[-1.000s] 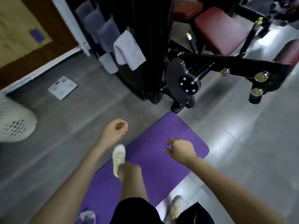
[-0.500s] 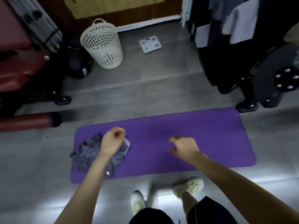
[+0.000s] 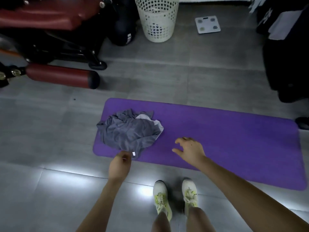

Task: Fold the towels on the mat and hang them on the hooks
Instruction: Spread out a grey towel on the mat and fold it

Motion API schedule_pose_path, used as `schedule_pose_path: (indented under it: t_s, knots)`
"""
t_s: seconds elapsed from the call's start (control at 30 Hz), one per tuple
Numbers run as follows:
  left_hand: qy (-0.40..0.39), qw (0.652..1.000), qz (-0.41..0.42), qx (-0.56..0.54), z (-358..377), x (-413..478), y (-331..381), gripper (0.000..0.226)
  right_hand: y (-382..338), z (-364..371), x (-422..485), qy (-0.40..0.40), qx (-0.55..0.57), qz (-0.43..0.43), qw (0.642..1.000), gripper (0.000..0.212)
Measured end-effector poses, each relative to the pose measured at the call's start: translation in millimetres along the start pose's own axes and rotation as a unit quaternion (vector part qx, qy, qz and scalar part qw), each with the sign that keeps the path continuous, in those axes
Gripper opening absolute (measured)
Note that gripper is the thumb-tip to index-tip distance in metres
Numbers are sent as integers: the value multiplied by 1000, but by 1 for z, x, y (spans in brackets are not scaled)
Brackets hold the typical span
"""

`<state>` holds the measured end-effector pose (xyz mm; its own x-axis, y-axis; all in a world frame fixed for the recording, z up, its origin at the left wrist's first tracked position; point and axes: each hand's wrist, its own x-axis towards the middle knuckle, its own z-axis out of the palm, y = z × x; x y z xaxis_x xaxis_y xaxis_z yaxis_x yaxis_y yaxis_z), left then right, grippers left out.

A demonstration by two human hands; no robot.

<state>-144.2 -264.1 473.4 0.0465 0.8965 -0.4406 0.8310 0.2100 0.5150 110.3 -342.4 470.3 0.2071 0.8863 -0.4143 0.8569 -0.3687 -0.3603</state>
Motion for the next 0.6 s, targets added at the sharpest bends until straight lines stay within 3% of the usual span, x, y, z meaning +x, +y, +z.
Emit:
schedule_pose_path:
  t_s: [0.23,0.37,0.6]
  knots:
    - [48,999,9,3,98,79,-108,10,8,130,92,11,31,-18,999,40]
    - [93,992,73,38,185,147,-170,3,40,232,166,17,17,-47,999,42]
    - [138,966,173,135,303,283,-248,14,86,387,293,68,23,-106,992,42]
